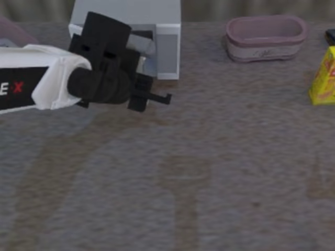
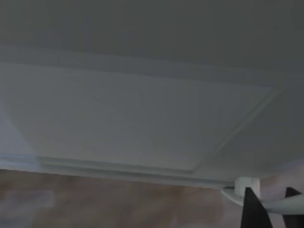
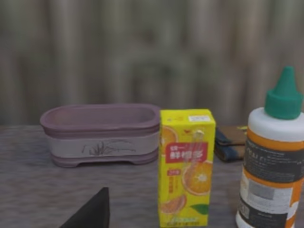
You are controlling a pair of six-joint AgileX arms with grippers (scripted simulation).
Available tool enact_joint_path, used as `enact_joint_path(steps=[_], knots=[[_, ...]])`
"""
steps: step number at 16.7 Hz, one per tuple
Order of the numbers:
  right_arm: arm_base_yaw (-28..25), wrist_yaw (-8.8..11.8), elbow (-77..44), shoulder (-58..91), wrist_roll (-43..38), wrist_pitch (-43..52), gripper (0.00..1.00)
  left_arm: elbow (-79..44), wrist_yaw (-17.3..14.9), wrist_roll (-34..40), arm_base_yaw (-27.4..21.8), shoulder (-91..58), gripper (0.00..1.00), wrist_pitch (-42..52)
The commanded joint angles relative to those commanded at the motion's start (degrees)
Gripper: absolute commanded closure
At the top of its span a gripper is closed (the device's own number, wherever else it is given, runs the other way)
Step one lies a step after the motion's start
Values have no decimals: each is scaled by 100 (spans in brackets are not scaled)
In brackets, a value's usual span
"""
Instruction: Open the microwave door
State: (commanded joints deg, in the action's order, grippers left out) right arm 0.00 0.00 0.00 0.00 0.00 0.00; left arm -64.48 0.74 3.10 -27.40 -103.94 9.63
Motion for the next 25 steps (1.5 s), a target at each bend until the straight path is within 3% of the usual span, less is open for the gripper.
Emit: enact_joint_path(steps=[5, 13, 25], knots=[[0, 0, 0, 0, 0, 0, 0, 0, 0, 0, 0, 0, 100, 0], [0, 0, 0, 0, 0, 0, 0, 174, -253, -293, 113, 138, 100, -32], [0, 0, 0, 0, 0, 0, 0, 175, -253, -293, 113, 139, 100, -32]])
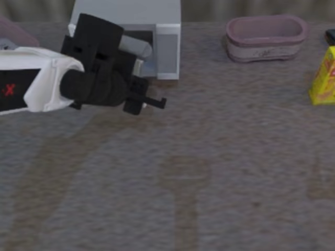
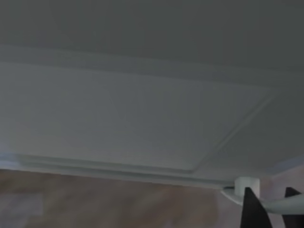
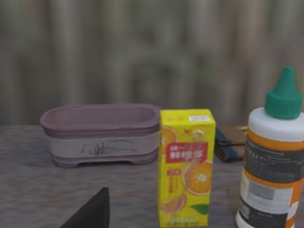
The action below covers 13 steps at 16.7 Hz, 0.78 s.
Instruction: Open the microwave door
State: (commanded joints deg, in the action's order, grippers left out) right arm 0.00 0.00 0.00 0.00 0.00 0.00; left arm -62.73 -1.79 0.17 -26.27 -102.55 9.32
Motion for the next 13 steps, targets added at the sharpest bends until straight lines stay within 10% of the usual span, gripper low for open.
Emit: enact_joint_path(steps=[13], knots=[[0, 0, 0, 0, 0, 0, 0, -12, -48, 34, -47, -6, 100, 5]])
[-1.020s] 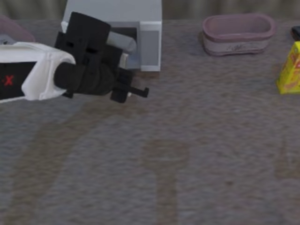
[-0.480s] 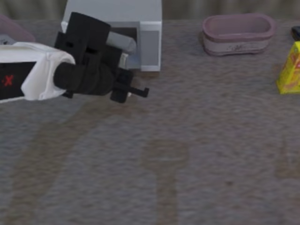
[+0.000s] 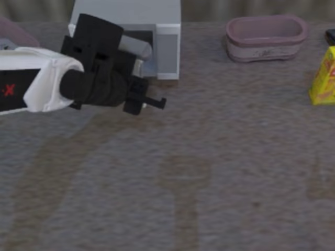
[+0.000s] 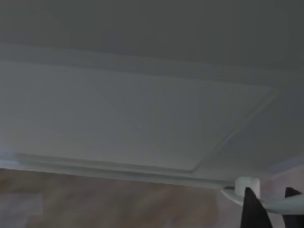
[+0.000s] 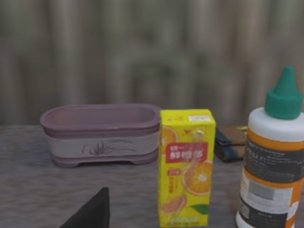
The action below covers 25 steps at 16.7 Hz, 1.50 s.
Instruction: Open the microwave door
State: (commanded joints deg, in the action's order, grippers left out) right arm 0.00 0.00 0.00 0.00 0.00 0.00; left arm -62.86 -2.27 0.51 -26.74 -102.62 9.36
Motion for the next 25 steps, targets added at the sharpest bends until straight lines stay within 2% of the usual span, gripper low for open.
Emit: enact_joint_path(steps=[7, 25], knots=[[0, 0, 0, 0, 0, 0, 0, 172, -222, -345, 173, 140, 100, -15], [0, 0, 0, 0, 0, 0, 0, 175, -225, -352, 176, 141, 100, -14]])
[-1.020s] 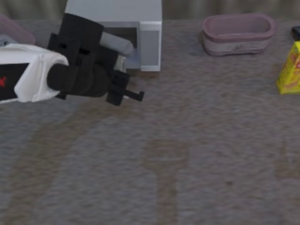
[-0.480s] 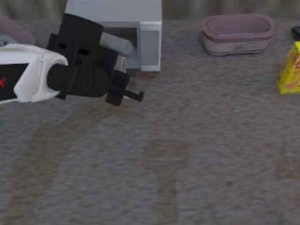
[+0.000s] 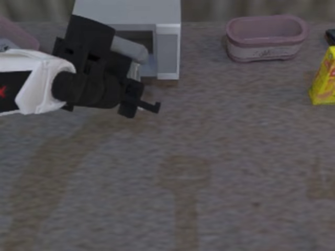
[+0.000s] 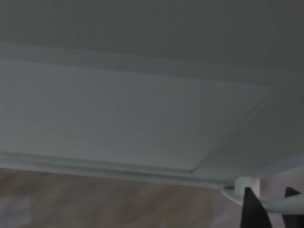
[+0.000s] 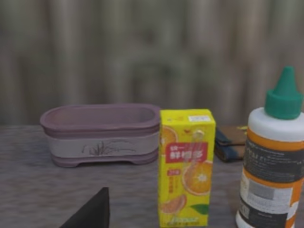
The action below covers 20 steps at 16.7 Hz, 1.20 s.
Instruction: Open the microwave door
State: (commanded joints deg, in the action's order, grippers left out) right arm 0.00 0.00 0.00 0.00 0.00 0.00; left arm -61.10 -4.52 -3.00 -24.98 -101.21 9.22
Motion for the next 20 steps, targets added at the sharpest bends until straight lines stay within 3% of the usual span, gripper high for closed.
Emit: enact_joint_path(steps=[20], knots=[[0, 0, 0, 0, 0, 0, 0, 147, -293, -345, 147, 127, 100, 18]])
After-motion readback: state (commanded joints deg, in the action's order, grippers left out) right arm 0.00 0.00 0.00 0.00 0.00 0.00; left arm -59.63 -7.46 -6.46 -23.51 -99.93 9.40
